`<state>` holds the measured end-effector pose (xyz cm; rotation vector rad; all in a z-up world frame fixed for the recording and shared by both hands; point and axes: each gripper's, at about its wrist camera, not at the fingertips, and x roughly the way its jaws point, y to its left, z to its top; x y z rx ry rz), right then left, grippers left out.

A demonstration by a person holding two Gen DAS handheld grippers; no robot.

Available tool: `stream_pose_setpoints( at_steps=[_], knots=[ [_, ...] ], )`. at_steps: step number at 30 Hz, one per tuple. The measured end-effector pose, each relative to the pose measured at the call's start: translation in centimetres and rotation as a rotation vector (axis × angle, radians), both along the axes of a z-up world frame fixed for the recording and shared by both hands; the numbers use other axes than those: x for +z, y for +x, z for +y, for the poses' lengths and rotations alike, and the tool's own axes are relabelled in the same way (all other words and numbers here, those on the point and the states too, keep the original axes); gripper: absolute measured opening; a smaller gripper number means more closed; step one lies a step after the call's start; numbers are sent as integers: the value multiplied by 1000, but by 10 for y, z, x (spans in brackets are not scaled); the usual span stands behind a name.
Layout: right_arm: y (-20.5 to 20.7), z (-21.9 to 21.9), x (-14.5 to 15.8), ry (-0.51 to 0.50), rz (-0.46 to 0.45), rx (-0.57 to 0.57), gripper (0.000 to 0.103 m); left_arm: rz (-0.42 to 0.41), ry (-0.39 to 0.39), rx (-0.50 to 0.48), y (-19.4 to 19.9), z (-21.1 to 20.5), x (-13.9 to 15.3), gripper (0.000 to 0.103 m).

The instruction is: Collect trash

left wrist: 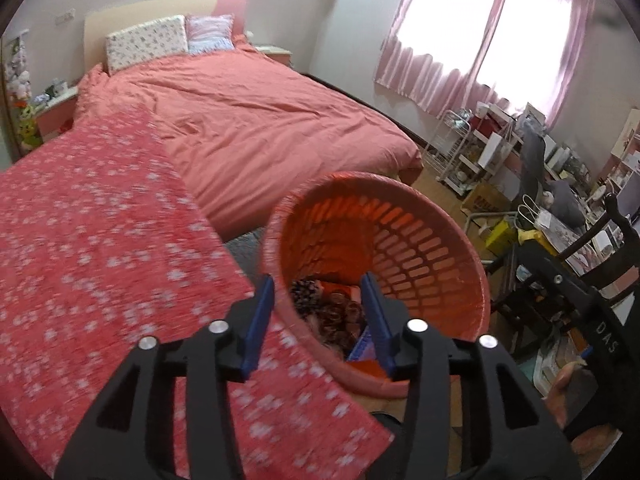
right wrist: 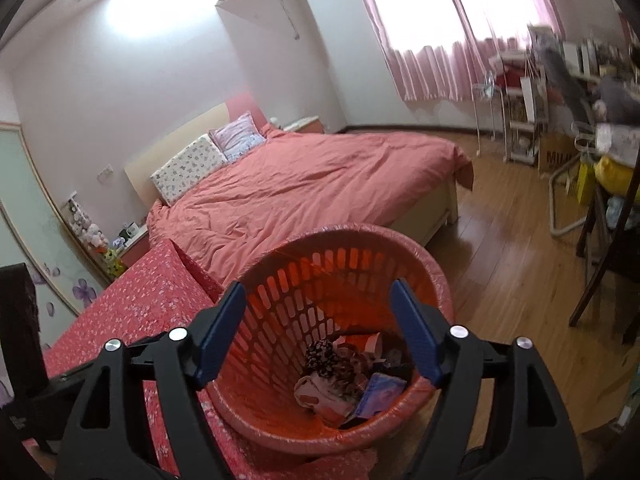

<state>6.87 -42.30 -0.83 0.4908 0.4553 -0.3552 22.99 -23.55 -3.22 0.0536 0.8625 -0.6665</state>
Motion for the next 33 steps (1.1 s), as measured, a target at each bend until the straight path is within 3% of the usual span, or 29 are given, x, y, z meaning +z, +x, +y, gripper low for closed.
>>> stream_pose_setpoints(
  at_steps=[7,11,15,18,21,33],
  knots=[
    [-34,42,27,-112,-61,20,99,-114,-4,110,-46,69,30,71],
    [-49,67,37,-206,-60,15,101,-182,3,198,-77,107,40,89],
    [-63,96,41,-333,-34,-14,101,-277,34,308,-115,141,49,98],
    [-75,110,42,-381,-18,-63,101,-311,52,369,-136,160,53,99],
    [-85,118,40,-360,-8,-61,101,-329,71,425,-153,174,53,99],
    [-107,144,29,-358,27,-49,101,-394,93,525,-208,202,53,99]
  ],
)
